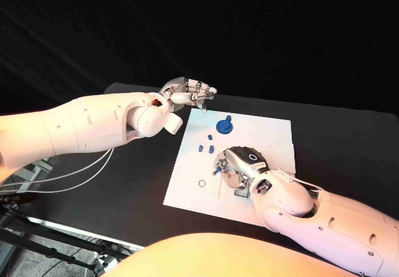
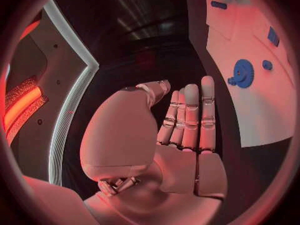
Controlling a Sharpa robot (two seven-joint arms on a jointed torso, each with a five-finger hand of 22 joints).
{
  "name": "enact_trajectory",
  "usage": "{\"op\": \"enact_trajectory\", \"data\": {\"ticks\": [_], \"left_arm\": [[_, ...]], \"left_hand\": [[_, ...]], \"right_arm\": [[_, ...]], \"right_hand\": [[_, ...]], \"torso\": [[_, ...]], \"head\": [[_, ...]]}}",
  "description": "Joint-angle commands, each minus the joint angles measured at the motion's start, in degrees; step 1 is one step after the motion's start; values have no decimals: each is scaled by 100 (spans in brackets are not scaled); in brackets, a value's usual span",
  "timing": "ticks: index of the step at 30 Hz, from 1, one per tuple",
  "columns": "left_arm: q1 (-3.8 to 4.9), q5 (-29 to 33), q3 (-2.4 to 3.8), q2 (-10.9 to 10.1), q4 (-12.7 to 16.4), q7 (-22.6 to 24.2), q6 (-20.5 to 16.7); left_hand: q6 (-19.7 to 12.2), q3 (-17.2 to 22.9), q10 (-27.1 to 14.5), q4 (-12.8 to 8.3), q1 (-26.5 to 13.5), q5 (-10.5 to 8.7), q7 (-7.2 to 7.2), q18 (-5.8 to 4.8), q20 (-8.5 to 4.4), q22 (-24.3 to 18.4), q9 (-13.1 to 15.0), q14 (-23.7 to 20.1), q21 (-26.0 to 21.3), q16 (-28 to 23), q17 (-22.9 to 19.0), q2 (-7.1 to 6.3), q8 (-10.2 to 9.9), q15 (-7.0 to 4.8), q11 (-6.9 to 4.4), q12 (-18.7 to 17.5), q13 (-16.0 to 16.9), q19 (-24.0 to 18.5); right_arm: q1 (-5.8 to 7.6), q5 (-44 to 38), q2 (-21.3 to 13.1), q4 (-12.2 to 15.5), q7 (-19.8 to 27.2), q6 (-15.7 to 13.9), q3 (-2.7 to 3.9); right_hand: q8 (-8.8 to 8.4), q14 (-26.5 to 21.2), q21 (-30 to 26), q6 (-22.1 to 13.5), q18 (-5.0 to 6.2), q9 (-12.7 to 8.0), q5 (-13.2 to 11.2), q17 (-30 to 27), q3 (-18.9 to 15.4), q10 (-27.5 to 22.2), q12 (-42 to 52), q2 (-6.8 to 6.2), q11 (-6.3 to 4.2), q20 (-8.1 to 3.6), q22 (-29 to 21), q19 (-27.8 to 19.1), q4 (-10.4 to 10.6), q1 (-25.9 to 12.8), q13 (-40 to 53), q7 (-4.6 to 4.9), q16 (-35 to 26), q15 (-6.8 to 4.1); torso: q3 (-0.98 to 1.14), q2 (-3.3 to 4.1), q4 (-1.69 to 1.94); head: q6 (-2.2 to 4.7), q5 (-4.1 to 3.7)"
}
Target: Assemble the parts on the task board
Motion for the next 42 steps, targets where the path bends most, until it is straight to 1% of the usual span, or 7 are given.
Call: {"op": "enact_trajectory", "data": {"ticks": [1, 11, 15, 28, 42], "left_arm": [[2, 20, 3, 4, 9, 21, 104], [2, 19, 3, 2, 9, 16, 104], [2, 19, 3, 2, 9, 14, 103], [2, 19, 3, -1, 9, 9, 104], [2, 19, 3, -5, 8, -6, 109]], "left_hand": [[-9, -14, -5, 3, -20, 22, 25, 81, 7, -6, -8, 6, -17, 32, 6, 48, 35, 19, 19, -24, -5, 43], [-9, -14, -5, 3, -20, 22, 25, 81, 7, -6, -8, 6, -17, 32, 6, 48, 35, 19, 19, -24, -5, 43], [-9, -14, -5, 3, -20, 22, 25, 81, 7, -6, -8, 6, -17, 32, 6, 48, 35, 19, 19, -24, -5, 43], [-9, -14, -5, 3, -20, 22, 25, 81, 7, -6, -8, 6, -17, 32, 6, 48, 35, 19, 19, -24, -5, 43], [-11, -15, -6, -4, -13, 22, 26, 82, 7, -11, -10, 3, -24, 31, 10, 57, 40, 19, 20, -28, -13, 49]], "right_arm": [[-3, -53, 5, 13, -12, 77, 1], [-3, -54, 6, 3, -29, 110, 0], [-3, -52, 8, -3, -2, 115, 0], [-3, -8, 22, -19, 53, 111, -1], [-3, 49, 23, -17, 140, 83, -1]], "right_hand": [[17, 292, -26, 38, -22, 3, 35, -8, -14, 218, 18, -5, -189, 16, 94, 0, 22, -49, -1, 13, 10, -40], [16, 289, -45, 32, -18, 7, 35, -19, -18, 215, 11, -9, -187, 17, 84, -12, 21, -61, 3, 15, 6, -40], [4, 286, -59, 7, -15, 10, 32, -27, -36, 195, -9, -35, -181, 20, 80, -22, 9, -79, 9, 23, 7, -35], [-118, 276, -97, -175, -9, -16, 33, -48, -53, 81, -103, -61, -121, 50, 76, -49, -56, -77, 20, 90, 24, 8], [-181, 270, -119, -253, -4, -32, 31, -64, -77, 41, -141, -90, -95, 71, 71, -65, -82, -89, 24, 120, 29, 32]], "torso": [[1, 1, -2], [-1, 0, -2], [-1, 1, -1], [-2, 1, 1], [1, 1, -2]], "head": [[0, 3], [0, -4], [0, -2], [0, 0], [0, 3]]}}
